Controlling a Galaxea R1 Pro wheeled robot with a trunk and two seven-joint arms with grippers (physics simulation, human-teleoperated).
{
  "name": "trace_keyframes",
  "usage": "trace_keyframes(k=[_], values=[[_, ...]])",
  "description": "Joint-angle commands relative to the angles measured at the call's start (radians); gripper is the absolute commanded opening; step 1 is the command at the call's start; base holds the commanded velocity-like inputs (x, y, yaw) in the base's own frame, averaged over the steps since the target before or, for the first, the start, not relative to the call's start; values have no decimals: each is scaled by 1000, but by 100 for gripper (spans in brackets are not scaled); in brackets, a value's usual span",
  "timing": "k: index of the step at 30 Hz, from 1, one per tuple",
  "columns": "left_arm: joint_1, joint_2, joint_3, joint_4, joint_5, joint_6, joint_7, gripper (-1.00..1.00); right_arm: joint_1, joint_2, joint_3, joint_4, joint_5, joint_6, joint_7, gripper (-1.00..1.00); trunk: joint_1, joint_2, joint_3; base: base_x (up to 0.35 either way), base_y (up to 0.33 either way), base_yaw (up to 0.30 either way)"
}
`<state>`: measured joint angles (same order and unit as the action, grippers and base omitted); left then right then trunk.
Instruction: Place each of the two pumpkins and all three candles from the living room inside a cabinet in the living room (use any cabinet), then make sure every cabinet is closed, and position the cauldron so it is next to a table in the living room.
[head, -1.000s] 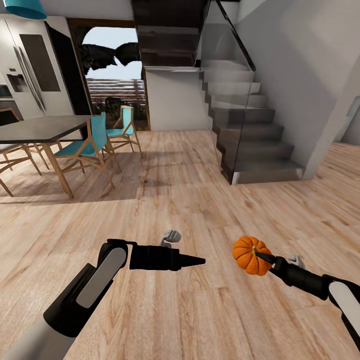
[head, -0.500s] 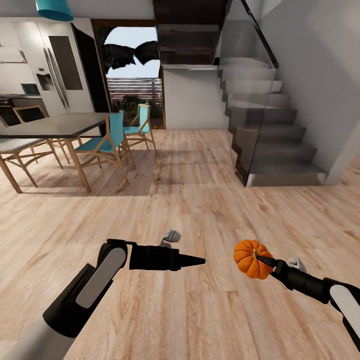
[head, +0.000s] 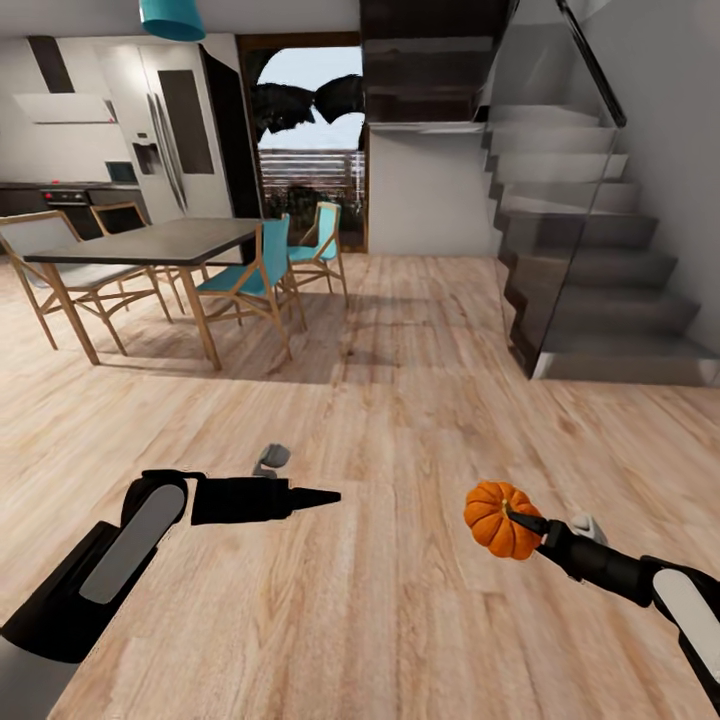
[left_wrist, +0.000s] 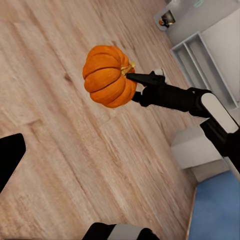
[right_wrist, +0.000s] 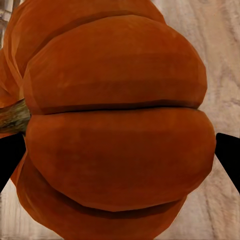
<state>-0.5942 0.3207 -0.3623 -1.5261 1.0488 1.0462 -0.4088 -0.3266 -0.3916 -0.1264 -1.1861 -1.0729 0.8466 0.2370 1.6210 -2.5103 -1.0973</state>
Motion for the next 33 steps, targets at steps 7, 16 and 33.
trace_keyframes(k=[7, 16, 33], values=[[-1, 13, 10, 5, -9, 1, -20, 100, -63, 11, 15, 10, 2, 0, -18, -100, 0, 0, -9, -20, -23, 198], [-1, 12, 11, 6, -13, 1, -18, 100, -90, 42, 99, 7, 1, -30, -129, -100, 0, 0, -22, -68, -92, 176], [-2, 4, 11, 9, -16, 1, -14, 100, -92, 42, 108, 7, 2, -29, -136, -100, 0, 0, -44, -3, -4, 175]])
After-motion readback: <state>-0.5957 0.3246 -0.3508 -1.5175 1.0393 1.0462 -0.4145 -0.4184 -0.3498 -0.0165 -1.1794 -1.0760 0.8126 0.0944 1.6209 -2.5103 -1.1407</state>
